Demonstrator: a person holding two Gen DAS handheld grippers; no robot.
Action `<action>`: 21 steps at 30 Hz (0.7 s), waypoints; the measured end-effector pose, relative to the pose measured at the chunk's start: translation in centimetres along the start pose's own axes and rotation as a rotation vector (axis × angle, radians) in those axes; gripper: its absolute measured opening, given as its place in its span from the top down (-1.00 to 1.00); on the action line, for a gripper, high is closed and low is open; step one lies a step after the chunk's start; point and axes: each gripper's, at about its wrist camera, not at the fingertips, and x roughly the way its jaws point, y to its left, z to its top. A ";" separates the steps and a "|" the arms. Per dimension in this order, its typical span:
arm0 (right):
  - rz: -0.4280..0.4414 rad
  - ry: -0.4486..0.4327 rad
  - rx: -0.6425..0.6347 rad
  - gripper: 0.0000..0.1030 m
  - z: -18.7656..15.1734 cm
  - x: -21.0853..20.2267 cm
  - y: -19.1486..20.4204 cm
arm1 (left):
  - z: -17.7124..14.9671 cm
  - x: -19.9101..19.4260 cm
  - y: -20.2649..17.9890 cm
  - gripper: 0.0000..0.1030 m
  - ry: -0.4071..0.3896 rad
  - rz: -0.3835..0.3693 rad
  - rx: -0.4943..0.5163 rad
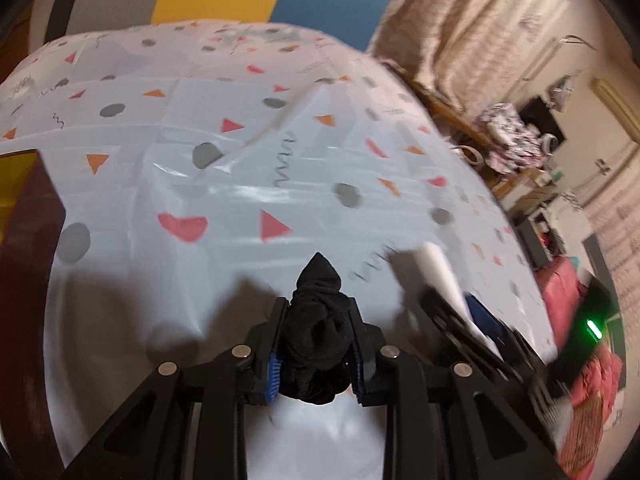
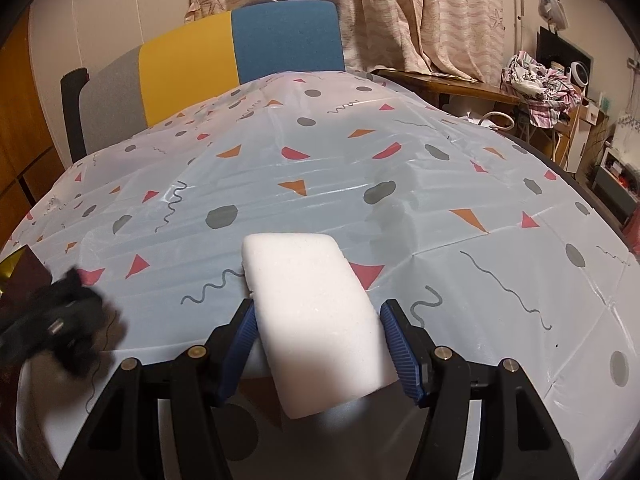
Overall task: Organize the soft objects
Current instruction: 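Carry the black scrunchie over the gold tray and release it with the left tool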
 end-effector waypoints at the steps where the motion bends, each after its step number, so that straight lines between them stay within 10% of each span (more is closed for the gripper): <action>1: -0.006 0.001 -0.004 -0.25 0.0 0.0 0.1 | -0.7 -1.2 -0.3 0.50 -0.015 -0.013 0.015; 11: -0.050 0.004 -0.030 -0.25 0.0 0.0 0.6 | -2.2 -10.4 2.4 0.50 -0.164 -0.049 0.014; 21: -0.081 0.005 -0.051 -0.25 -0.1 -0.1 1.0 | 1.2 -13.5 12.9 0.50 -0.160 0.108 -0.148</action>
